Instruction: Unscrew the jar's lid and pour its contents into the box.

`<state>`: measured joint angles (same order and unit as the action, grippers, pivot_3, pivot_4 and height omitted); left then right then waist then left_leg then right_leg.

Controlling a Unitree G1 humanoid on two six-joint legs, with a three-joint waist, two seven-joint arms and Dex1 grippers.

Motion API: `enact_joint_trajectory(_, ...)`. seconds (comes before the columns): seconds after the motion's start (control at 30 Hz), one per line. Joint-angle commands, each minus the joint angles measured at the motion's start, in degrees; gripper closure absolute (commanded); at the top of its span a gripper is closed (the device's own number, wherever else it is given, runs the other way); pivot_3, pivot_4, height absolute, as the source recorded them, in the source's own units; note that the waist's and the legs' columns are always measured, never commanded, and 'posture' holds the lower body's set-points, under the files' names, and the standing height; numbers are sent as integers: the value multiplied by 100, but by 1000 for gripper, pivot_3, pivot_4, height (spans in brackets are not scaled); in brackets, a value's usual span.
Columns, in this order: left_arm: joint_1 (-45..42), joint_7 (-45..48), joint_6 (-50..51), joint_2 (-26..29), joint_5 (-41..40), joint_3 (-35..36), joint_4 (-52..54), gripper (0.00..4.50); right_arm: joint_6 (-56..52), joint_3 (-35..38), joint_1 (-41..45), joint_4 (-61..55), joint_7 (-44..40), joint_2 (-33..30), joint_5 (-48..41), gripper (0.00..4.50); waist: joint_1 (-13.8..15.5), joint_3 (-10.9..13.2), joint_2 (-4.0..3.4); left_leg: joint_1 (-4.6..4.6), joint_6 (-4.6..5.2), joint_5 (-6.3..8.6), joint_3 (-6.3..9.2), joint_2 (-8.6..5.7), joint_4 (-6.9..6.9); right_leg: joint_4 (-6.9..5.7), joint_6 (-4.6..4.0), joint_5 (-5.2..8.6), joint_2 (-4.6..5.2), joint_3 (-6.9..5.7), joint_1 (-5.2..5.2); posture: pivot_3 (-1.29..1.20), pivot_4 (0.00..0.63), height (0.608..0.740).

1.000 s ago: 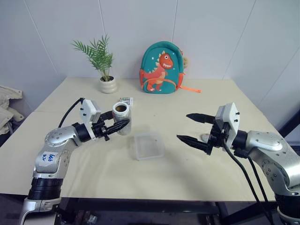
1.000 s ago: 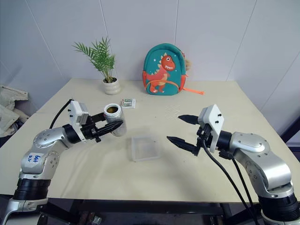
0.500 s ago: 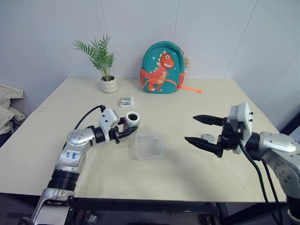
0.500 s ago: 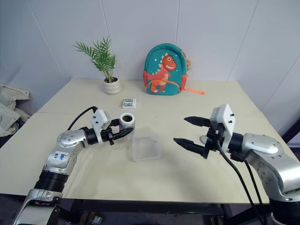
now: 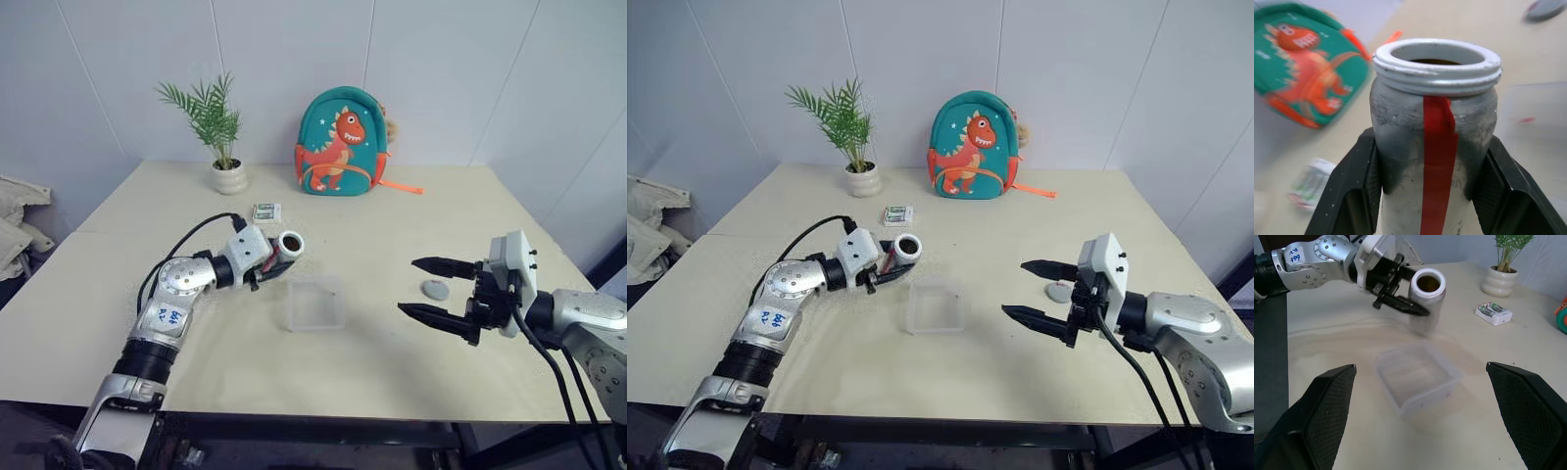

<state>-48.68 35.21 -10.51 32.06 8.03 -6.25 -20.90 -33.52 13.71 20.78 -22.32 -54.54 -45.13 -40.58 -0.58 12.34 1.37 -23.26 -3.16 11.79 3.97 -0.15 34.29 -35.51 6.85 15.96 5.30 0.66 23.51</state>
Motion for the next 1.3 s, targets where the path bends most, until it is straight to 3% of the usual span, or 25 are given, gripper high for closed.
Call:
enact_joint_trajectory(0.03, -329, -1039, -1143, 531, 1566, -465, 32, 2436, 162, 8, 115, -38, 115, 95, 6, 11, 1, 0, -1, 0, 0, 0, -1, 0, -2, 2, 2, -1, 0, 1, 0, 0, 150, 740)
enact_joint_trajectory(0.3, -914, -3651, -2628, 1271, 5140, -1723, 614, 2436, 175, -180, 238, 50, 391, 437, 2, 11, 66, 0, 1, -4, 2, 2, -5, -5, -6, 8, 12, -7, 2, 5, 0, 0, 150, 740)
enact_joint_trajectory(0.57, -1657, -5464, -2156, 1322, 7294, -2438, 397, 2436, 198, -311, 290, 98, 650, 793, -17, 11, 38, 0, 0, -5, 7, 4, -9, -8, -6, 9, 18, -9, 3, 9, 1, 0, 150, 740)
enact_joint_trajectory(0.73, -1900, -5998, -2140, 1348, 7695, -2770, 111, 2436, 252, -338, 300, 122, 716, 908, 7, 11, 27, 0, 0, 0, 5, 2, -10, -6, -6, -6, 18, -8, 1, 10, 5, 0, 150, 740)
enact_joint_trajectory(1.03, -1715, -5723, -2158, 1314, 7269, -2653, 103, 2436, 308, -300, 297, 166, 769, 1010, 2, 11, 39, 0, 0, -4, 5, 3, -10, -7, -5, -5, 19, -8, 3, 9, 5, 0, 150, 740)
enact_joint_trajectory(1.13, -1571, -4960, -2313, 1244, 6201, -2280, -124, 2436, 322, -296, 281, 168, 769, 1012, -20, 11, 36, 0, 0, -1, 5, 2, -10, -6, -4, -10, 18, -8, 2, 10, 5, 0, 150, 740)
enact_joint_trajectory(1.3, -925, -3140, -1913, 974, 3601, -1314, -218, 2436, 303, -319, 327, 225, 709, 1015, -59, 11, 30, 0, -1, -1, 5, 2, -11, -6, 1, -17, 18, -8, 2, 12, 6, 0, 150, 740)
